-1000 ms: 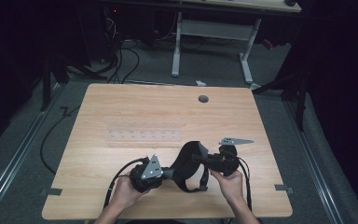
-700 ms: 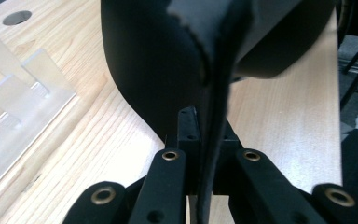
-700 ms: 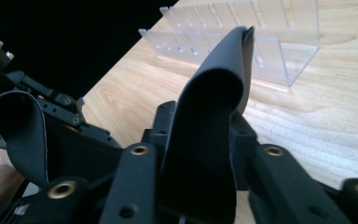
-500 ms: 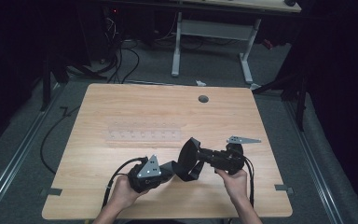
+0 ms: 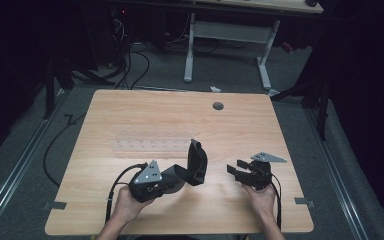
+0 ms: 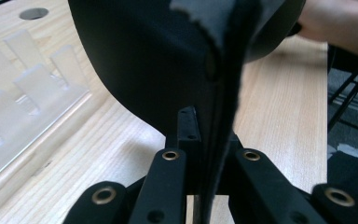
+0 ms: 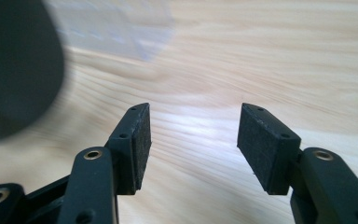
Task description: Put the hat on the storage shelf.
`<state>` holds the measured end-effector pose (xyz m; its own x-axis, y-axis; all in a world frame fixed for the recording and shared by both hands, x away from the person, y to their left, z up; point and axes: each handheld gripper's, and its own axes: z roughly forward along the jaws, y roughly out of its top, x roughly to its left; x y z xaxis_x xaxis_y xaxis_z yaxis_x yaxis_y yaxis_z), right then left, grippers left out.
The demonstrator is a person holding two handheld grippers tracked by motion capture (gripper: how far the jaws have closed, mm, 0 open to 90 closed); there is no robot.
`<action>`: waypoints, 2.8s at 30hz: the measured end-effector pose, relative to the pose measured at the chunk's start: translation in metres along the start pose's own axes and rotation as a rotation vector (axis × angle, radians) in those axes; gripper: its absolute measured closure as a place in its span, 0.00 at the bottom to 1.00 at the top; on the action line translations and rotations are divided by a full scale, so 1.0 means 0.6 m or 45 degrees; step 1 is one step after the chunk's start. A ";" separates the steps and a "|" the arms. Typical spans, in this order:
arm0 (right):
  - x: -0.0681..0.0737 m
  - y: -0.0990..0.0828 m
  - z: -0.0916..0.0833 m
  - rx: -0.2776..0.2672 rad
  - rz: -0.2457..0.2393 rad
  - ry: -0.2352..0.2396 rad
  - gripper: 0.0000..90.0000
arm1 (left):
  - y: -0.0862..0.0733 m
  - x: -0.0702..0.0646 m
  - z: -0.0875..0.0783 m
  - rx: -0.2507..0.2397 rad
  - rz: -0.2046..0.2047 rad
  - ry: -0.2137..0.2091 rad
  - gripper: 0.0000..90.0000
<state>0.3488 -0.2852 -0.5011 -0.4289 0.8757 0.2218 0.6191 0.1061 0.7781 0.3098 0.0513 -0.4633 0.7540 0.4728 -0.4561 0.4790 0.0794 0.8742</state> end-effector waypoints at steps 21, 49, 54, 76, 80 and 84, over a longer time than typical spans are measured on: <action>-0.046 -0.028 0.029 0.088 -0.019 -0.314 0.44 | 0.035 0.023 -0.035 -0.117 -0.102 0.028 0.96; -0.034 -0.027 0.035 0.118 -0.094 -0.359 0.42 | 0.108 0.067 -0.088 -0.305 -0.158 0.152 0.96; -0.034 -0.027 0.035 0.118 -0.094 -0.359 0.42 | 0.117 0.074 -0.096 -0.340 -0.158 0.176 0.96; -0.034 -0.027 0.035 0.118 -0.096 -0.359 0.41 | 0.159 0.132 -0.124 -0.461 -0.102 0.334 0.96; -0.034 -0.028 0.035 0.119 -0.095 -0.358 0.41 | 0.167 0.146 -0.129 -0.475 -0.094 0.375 0.96; -0.034 -0.028 0.035 0.119 -0.096 -0.358 0.41 | 0.172 0.161 -0.133 -0.486 -0.074 0.427 0.96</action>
<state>0.3608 -0.2949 -0.5306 -0.2847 0.9585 -0.0160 0.6560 0.2070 0.7258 0.3960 0.1750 -0.4040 0.5151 0.7086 -0.4822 0.2702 0.3996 0.8760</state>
